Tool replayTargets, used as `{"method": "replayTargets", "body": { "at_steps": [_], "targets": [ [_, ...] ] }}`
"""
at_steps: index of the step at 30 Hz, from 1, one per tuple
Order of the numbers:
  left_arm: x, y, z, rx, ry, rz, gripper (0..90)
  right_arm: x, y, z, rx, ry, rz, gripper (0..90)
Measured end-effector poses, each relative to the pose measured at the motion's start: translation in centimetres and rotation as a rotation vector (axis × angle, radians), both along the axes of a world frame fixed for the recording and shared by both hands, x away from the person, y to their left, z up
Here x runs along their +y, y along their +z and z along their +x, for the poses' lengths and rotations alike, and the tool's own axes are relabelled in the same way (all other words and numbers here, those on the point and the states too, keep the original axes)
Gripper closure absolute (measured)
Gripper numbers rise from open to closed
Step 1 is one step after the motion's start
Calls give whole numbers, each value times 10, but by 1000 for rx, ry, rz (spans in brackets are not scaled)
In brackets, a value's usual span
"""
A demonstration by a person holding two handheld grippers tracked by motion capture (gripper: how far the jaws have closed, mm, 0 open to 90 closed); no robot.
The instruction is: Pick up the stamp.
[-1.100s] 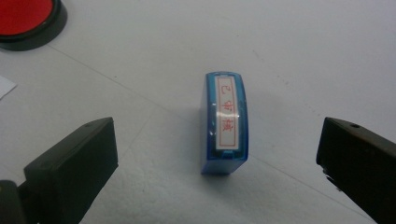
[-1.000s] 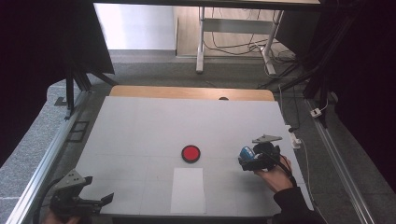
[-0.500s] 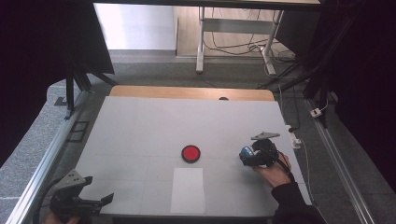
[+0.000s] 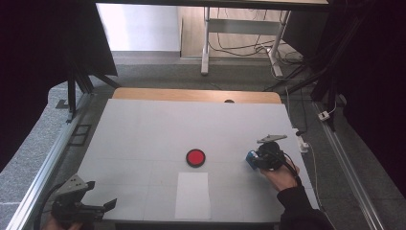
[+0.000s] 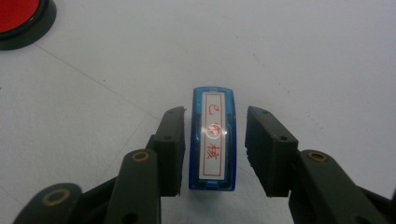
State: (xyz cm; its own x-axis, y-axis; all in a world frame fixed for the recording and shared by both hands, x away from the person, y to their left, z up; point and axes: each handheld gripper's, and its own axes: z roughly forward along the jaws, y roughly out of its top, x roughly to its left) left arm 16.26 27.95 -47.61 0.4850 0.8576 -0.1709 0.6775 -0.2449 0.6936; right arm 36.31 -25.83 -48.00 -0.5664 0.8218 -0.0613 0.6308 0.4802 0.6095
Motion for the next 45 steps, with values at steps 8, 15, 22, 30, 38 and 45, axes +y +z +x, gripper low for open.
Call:
{"method": "replayTargets", "body": {
  "at_steps": [8, 15, 22, 30, 38, 45],
  "targets": [
    [0, 0, 0, 0, -1, 2, 0, 0, 0, 3, 32, 2, 14, 710],
    [0, 0, 0, -2, -1, 3, 0, -2, 2, 3, 43, 26, 34, 713],
    [0, 0, 0, -3, -5, 3, 3, -1, 5, 0, 22, 58, 18, 714],
    [1, 0, 0, 2, -8, -10, 0, -1, 16, -6, -16, 56, 47, 714],
    [1, 0, 0, 2, -11, -13, 0, 1, 22, -13, -45, 89, 32, 714],
    [1, 0, 0, 1, -13, -15, 0, 1, 31, -21, -75, 125, 58, 714]
  ]
}}
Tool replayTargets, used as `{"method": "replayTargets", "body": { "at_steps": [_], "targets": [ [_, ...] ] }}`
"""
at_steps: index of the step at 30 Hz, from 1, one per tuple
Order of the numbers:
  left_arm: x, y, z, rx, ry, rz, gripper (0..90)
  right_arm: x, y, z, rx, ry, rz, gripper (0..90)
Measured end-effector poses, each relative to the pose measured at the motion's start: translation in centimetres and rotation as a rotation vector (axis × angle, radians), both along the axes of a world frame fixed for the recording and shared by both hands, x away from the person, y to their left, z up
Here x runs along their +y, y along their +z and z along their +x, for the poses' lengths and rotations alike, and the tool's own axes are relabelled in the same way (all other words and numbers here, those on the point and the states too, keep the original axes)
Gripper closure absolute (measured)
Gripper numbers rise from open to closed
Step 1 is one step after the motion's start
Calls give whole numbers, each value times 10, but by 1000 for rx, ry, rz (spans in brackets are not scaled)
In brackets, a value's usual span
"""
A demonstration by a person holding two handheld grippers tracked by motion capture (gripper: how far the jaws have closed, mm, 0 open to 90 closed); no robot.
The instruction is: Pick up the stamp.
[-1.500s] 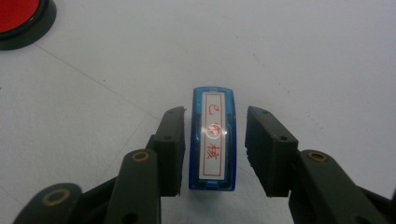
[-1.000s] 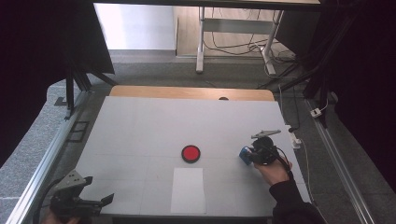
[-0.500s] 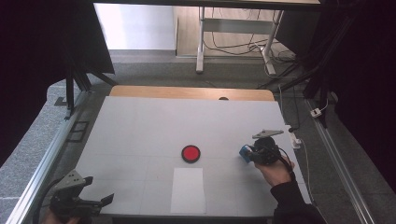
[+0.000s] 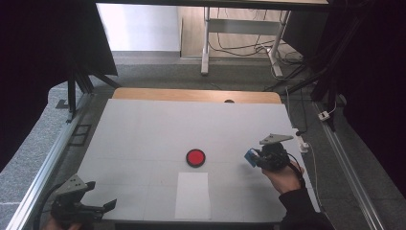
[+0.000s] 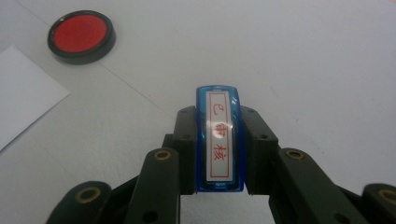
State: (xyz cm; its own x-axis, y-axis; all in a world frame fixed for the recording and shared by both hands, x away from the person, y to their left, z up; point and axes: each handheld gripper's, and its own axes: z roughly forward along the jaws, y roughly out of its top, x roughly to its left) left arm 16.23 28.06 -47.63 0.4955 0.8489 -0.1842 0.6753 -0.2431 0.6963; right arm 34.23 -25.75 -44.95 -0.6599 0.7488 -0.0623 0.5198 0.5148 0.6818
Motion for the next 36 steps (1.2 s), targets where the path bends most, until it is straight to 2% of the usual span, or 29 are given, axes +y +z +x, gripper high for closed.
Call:
{"method": "replayTargets", "body": {
  "at_steps": [9, 22, 30, 36],
  "targets": [
    [1, 0, -1, -4, -3, -6, 0, 1, 11, -10, -19, 11, 62, 714],
    [1, 0, 1, 8, -10, -12, 0, 9, 25, -24, -42, 64, 156, 714],
    [0, 0, 0, 5, -7, -6, 0, 21, 31, -31, -47, 115, 199, 713],
    [1, 0, 0, 7, -10, -9, 0, 33, 35, -37, -46, 174, 230, 713]
  ]
}}
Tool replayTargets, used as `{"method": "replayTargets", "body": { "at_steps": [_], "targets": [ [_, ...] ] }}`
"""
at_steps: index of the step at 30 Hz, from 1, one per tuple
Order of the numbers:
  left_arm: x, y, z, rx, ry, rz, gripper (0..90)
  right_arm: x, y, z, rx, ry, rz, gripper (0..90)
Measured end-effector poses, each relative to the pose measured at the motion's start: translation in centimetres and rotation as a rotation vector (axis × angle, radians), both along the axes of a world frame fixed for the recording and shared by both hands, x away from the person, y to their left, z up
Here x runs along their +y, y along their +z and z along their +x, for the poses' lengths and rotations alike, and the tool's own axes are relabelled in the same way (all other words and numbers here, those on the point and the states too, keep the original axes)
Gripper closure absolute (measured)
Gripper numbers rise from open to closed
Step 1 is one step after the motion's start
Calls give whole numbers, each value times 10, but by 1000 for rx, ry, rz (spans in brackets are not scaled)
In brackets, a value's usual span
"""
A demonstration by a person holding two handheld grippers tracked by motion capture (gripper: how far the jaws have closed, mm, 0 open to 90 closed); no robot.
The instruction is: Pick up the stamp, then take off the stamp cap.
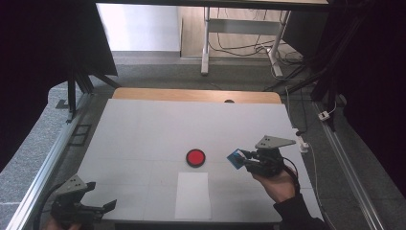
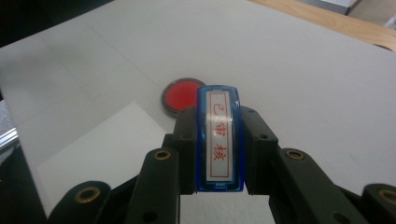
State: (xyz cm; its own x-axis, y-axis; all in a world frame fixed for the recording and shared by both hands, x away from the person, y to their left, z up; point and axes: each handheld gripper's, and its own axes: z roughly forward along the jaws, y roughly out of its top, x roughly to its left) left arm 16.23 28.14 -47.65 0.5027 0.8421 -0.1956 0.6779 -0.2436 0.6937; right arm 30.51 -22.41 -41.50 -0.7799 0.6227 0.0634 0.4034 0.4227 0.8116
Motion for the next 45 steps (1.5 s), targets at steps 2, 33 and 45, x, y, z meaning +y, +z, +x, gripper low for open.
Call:
{"method": "replayTargets", "body": {
  "at_steps": [2, 33, 45],
  "targets": [
    [0, 0, 0, 1, 0, 0, 0, 5, 1, -3, -1, 28, 5, 713],
    [-1, 0, 1, 10, -14, 6, 0, 68, -8, -33, -13, 233, -4, 713],
    [0, 1, 0, 0, -32, -8, 2, 68, -6, -34, -12, 243, 8, 713]
  ]
}}
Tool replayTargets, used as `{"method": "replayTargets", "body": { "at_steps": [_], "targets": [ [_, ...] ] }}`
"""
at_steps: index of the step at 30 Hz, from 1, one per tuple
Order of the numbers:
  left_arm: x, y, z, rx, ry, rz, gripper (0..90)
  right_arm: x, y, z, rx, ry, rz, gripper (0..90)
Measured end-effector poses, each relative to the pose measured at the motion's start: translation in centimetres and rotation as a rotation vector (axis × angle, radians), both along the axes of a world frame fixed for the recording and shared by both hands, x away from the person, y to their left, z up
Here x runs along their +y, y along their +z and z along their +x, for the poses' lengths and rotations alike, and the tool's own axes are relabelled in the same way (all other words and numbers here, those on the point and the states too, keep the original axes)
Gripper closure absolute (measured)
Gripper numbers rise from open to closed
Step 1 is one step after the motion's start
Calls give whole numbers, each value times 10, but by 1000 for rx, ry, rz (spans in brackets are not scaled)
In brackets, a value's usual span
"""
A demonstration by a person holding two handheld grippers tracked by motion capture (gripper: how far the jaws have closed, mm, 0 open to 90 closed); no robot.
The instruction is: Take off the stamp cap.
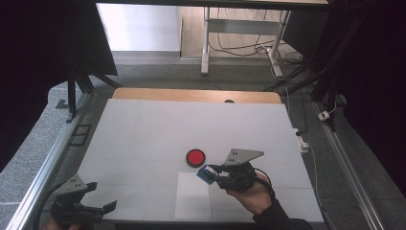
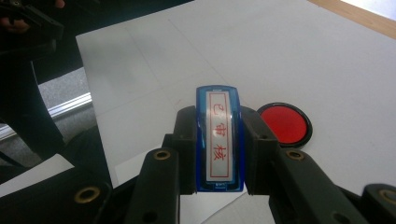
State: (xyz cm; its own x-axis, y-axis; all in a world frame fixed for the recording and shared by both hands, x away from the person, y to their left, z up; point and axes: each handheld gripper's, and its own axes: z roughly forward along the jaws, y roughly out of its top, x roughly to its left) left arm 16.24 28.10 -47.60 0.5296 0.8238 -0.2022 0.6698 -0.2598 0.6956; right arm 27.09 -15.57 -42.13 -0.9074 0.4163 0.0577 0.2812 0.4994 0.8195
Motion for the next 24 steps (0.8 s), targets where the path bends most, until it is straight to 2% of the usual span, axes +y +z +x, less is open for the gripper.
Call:
{"method": "replayTargets", "body": {
  "at_steps": [3, 5, 9, 11, 12, 13, 21, 23, 24],
  "targets": [
    [-3, 2, 1, -6, -26, -6, 2, 0, 1, -1, -2, 4, 2, 713],
    [-7, 7, 2, -44, -52, 2, 0, 1, 3, -2, -8, 6, -2, 713],
    [-13, 10, 7, -59, -91, -6, 0, 2, 4, -3, -8, 18, 1, 713],
    [-20, 10, 13, -86, -144, -20, 0, 3, 4, -4, -13, 16, 1, 713],
    [-20, 10, 13, -86, -144, -20, 0, 3, 4, -4, -14, 16, 1, 713],
    [-26, 11, 15, -113, -173, -14, 0, 3, 5, -4, -14, 16, 4, 713],
    [-47, 13, 25, -132, -249, 4, 0, 1, 8, -5, -13, 21, 4, 713],
    [-52, 11, 28, -126, -267, -2, 0, 1, 8, -5, -14, 22, 3, 713],
    [-56, 11, 32, -110, -278, -20, 0, 1, 9, -5, -16, 28, 7, 713]
  ]
}}
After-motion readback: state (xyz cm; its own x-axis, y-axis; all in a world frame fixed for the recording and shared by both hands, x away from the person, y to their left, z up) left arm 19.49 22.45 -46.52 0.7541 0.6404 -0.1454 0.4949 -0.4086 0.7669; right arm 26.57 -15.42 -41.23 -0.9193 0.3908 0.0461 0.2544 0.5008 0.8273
